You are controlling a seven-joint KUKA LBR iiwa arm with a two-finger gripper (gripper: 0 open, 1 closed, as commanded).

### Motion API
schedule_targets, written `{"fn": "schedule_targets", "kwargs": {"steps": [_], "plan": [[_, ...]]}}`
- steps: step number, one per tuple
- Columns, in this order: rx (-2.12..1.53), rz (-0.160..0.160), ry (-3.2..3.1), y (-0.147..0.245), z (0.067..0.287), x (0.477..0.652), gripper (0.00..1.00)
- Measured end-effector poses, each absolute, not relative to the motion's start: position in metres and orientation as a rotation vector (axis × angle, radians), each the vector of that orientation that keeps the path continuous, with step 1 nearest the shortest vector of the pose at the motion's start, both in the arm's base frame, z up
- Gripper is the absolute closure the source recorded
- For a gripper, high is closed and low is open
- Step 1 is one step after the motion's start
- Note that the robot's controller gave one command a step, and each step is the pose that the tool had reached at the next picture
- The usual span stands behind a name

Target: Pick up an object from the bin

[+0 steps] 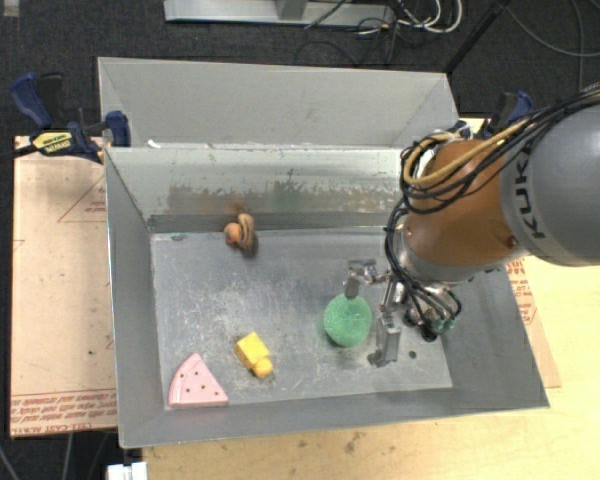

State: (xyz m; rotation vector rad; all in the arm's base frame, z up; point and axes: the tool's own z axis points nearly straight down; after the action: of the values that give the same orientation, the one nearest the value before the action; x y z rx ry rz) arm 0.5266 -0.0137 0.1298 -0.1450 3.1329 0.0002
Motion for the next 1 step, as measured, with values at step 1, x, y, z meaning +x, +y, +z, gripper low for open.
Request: {"fn": "schedule_targets", "kwargs": {"steps": [1], "plan": [[-0.169,0.002,3.139,-0.0008,0.1125,0.5245,0.0]]}}
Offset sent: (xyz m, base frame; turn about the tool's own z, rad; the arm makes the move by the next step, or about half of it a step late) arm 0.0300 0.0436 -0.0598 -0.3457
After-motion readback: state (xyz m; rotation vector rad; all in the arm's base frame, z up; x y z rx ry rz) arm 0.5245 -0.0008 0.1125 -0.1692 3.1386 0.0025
